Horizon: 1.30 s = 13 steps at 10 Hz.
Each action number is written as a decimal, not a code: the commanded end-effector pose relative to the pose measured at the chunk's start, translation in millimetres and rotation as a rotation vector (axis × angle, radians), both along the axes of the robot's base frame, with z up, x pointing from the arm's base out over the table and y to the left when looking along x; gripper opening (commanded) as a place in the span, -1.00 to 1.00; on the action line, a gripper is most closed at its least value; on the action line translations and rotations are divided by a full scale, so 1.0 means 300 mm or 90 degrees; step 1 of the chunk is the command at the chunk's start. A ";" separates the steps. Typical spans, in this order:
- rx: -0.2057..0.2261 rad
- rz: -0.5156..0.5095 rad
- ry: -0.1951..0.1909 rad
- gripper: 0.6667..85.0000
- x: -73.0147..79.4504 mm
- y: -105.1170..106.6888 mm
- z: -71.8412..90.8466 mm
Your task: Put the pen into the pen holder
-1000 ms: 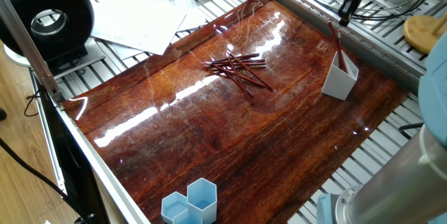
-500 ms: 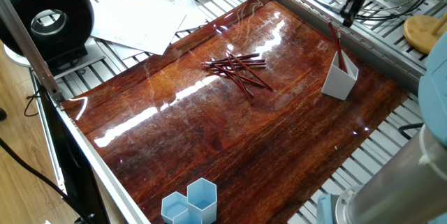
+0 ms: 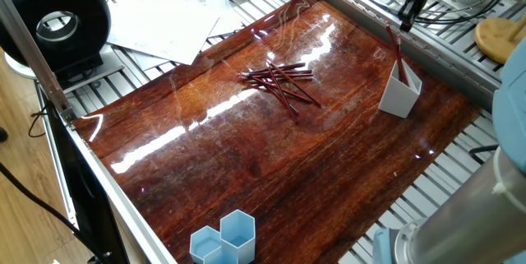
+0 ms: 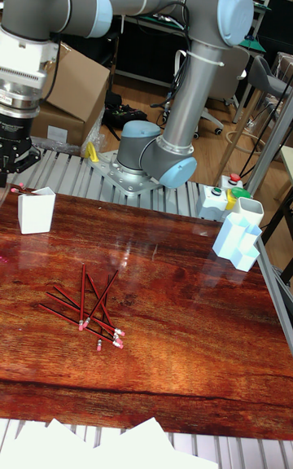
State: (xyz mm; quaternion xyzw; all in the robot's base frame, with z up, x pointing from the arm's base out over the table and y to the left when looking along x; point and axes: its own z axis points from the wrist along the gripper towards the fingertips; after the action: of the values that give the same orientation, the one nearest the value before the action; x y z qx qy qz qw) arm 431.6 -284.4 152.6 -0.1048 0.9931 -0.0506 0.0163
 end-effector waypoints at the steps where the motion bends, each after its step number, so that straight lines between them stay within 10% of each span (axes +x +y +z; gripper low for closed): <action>1: -0.011 0.018 -0.027 -0.99 0.038 -0.015 0.008; 4: -0.025 0.051 -0.015 -0.99 0.098 -0.040 0.074; 8: -0.012 0.100 -0.023 -0.99 0.310 -0.047 0.154; 10: 0.031 0.070 -0.034 -0.99 0.379 0.014 0.100; 11: 0.087 0.037 -0.021 -0.99 0.371 0.097 0.073; 13: 0.105 0.034 -0.004 -0.99 0.338 0.123 0.047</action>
State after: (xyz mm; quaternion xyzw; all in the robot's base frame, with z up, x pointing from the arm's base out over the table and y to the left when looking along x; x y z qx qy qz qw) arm 528.5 -268.5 175.6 -0.1444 0.9889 -0.0086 0.0327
